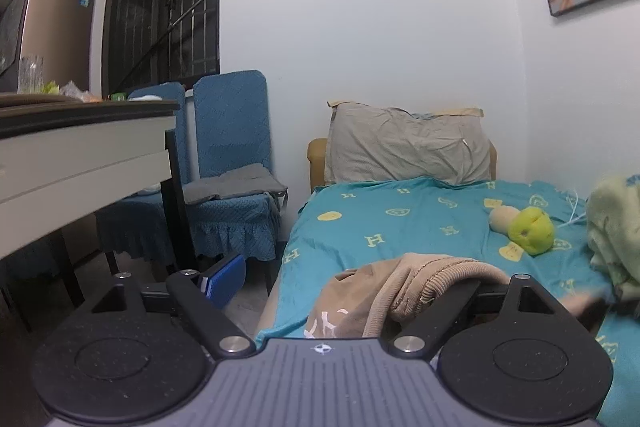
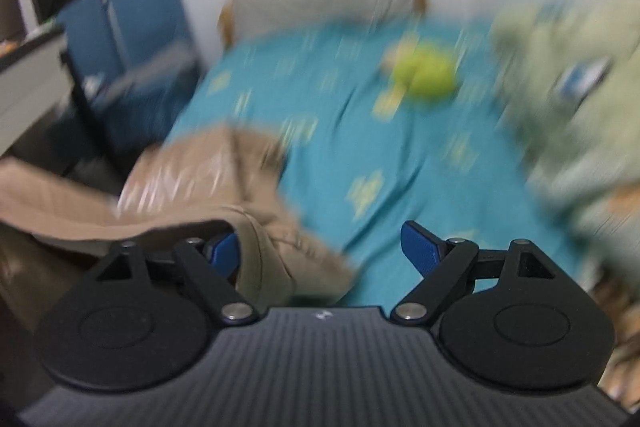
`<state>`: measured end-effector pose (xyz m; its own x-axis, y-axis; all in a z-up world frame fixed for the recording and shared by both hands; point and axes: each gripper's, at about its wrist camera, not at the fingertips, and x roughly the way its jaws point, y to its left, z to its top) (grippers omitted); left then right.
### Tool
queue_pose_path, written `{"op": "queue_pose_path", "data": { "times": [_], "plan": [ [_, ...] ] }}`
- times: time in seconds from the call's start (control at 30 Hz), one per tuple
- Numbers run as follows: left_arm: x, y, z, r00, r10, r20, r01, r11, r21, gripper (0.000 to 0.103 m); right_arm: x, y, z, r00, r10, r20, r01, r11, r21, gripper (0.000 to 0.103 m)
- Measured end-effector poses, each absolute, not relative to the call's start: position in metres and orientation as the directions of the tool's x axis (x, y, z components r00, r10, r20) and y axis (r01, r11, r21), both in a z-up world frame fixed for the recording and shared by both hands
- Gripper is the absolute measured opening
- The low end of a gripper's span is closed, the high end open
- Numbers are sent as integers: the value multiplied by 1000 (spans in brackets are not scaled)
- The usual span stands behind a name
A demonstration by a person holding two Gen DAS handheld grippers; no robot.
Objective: Fold clothes
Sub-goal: 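Lift the shirt high with both grippers and shake it open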
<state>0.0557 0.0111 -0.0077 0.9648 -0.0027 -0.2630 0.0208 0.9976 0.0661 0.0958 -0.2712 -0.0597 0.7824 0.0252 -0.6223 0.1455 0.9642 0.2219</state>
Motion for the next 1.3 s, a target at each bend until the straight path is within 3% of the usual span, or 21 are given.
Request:
{"op": "queue_pose_path", "data": {
  "times": [0.13,0.27,0.33,0.5,0.6,0.83,0.9,1.0,1.13,1.3],
  "plan": [
    [58,17,-6,962,16,-274,-5,999,40,86,128,-247,-102,620,117,-776,113,965,236,85],
    [59,21,-5,960,29,-280,-19,999,38,86,126,-237,-105,621,81,-780,123,972,199,85],
    [59,21,-6,957,35,-286,-23,999,45,86,117,-243,-92,688,3,-726,180,968,175,85],
    [62,15,-14,943,46,-331,-17,996,90,87,84,-270,-45,857,-220,-466,343,918,199,85],
    [67,7,-26,923,53,-381,-1,991,134,87,73,-274,-33,889,-253,-381,354,908,224,85],
    [79,-7,-72,789,76,-609,98,964,248,88,66,-285,-31,896,-309,-319,394,885,247,85],
    [79,-7,-82,767,94,-634,103,958,267,88,70,-286,-33,890,-320,-324,397,893,209,85],
    [77,-1,-80,781,152,-606,27,961,276,88,73,-286,-31,883,-324,-341,399,899,181,85],
    [81,30,-55,819,179,-545,-138,984,115,94,74,-288,-23,880,-319,-352,401,896,193,85],
    [70,28,-13,906,202,-373,-181,979,91,95,75,-291,-14,877,-312,-365,403,891,208,85]
  ]
}}
